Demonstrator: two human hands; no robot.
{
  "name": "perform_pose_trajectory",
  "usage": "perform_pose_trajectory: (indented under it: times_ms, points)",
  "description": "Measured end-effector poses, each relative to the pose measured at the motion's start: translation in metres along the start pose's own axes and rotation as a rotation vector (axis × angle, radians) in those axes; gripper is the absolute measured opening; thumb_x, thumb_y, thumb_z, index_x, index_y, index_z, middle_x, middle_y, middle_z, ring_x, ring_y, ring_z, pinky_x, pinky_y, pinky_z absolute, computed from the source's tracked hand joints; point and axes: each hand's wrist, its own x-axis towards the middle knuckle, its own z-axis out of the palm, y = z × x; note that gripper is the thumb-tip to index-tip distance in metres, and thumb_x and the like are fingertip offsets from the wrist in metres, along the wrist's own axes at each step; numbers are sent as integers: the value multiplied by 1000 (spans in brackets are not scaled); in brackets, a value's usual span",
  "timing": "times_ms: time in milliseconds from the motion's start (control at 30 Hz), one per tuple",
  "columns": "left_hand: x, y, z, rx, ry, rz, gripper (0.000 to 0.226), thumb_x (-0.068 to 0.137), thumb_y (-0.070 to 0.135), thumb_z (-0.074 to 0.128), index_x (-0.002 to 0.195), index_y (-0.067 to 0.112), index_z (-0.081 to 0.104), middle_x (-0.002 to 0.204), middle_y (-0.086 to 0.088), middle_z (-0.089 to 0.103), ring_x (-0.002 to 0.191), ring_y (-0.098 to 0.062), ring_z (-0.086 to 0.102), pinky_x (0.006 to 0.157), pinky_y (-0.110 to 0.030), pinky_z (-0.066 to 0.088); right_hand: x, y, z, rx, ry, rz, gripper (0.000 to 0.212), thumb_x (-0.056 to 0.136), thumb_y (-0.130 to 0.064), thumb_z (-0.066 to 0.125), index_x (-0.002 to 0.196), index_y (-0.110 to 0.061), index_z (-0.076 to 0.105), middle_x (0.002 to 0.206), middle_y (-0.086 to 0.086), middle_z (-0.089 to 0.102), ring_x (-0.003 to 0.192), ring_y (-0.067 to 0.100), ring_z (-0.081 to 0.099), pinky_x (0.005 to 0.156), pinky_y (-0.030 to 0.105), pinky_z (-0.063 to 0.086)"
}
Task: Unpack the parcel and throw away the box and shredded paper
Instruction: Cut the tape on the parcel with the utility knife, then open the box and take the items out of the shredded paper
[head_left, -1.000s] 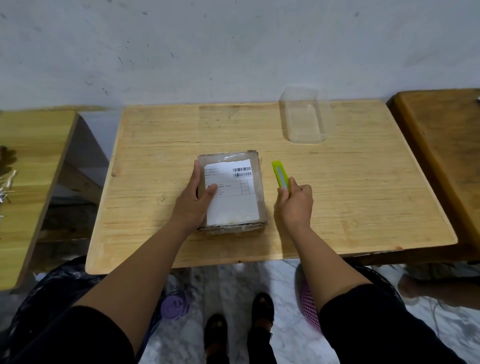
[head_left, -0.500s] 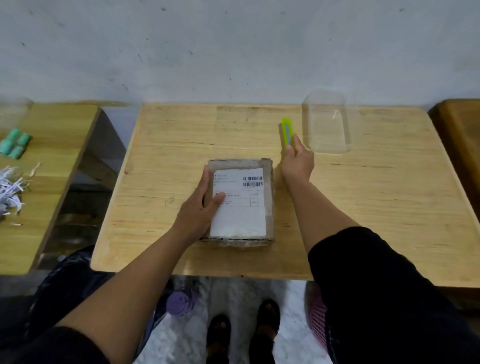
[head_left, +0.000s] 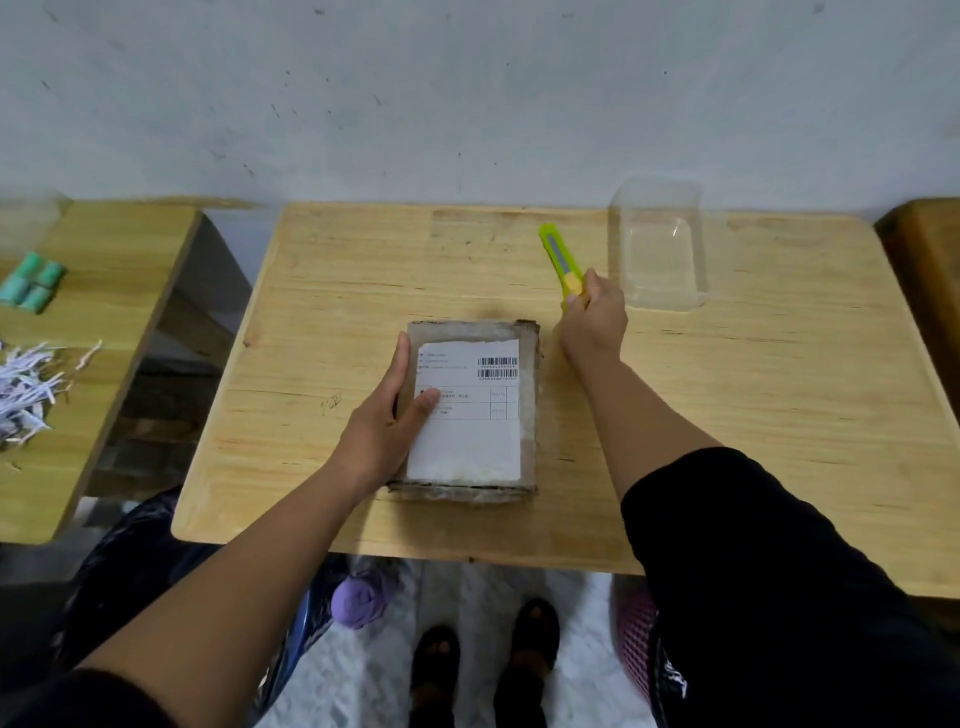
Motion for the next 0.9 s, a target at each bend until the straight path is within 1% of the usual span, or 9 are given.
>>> perform_pose_trajectory:
  times_ms: [100, 367, 433, 467, 533, 600, 700, 767, 900]
  points:
    - [-1, 0, -1, -15, -13, 2, 68, 92, 43, 46, 141, 52, 1, 149, 13, 32, 110, -10, 56, 76, -20, 51, -1, 6, -1, -46, 48, -36, 44, 92, 1, 42, 135, -5, 46, 139, 13, 43, 126, 26, 44, 102, 18, 27]
    - [3, -5, -1, -48, -28, -11, 68, 90, 46, 48, 139, 56, 1, 148, 10, 37, 109, -11, 58, 83, -27, 53, -1, 11, 5, 30, 186, 28, 29, 89, -10, 54, 116, -4, 63, 114, 16, 62, 108, 27, 57, 91, 24, 40]
    - [4, -6, -1, -54, -30, -12, 69, 90, 46, 49, 138, 57, 2, 147, 9, 39, 107, -10, 59, 82, -27, 53, 2, 13, 8, 2, 167, 26, 13, 87, -12, 56, 89, -12, 69, 98, 12, 60, 91, 25, 56, 78, 21, 37]
    - [4, -6, -1, -57, -29, -14, 69, 90, 45, 49, 139, 56, 2, 147, 9, 40, 105, -9, 59, 79, -26, 54, 3, 12, 8, -20, 164, 20, 20, 86, -13, 57, 68, -23, 58, 88, 8, 53, 81, 22, 48, 71, 21, 33]
    - [4, -6, 0, -49, -22, -13, 68, 91, 43, 48, 140, 54, 1, 146, 11, 39, 100, -3, 59, 73, -21, 53, 5, 15, 9, -41, 172, 13, 46, 85, -16, 57, 57, -35, 25, 83, 5, 41, 77, 17, 36, 68, 21, 26]
    - [4, -4, 1, -26, -11, -12, 68, 92, 42, 47, 141, 52, 1, 144, 13, 39, 94, 3, 57, 67, -15, 51, -2, 12, 7, -22, 182, 10, 47, 85, -19, 56, 58, -37, 22, 84, 4, 39, 78, 16, 34, 69, 21, 26]
    - [4, -4, 1, 0, -2, 7, 67, 93, 41, 46, 142, 51, 0, 146, 12, 36, 102, -8, 59, 76, -26, 54, -25, 2, -6, 140, 210, 11, 14, 89, -23, 53, 86, -26, 66, 94, 1, 46, 85, 10, 42, 77, 14, 33]
    - [4, -4, 0, 17, -4, 29, 68, 93, 41, 45, 142, 49, -1, 150, 9, 33, 113, -18, 56, 86, -37, 53, -50, -5, -18, 220, 203, 36, 28, 91, -23, 53, 114, -13, 65, 102, -3, 49, 91, 4, 46, 74, 5, 34]
    - [0, -3, 0, 120, 33, 101, 69, 93, 42, 45, 146, 40, 0, 154, 7, 28, 124, -22, 49, 89, -35, 49, -109, -13, -33, 238, 112, 25, 28, 91, -26, 54, 115, -18, 65, 104, -5, 57, 92, 3, 52, 85, 13, 41]
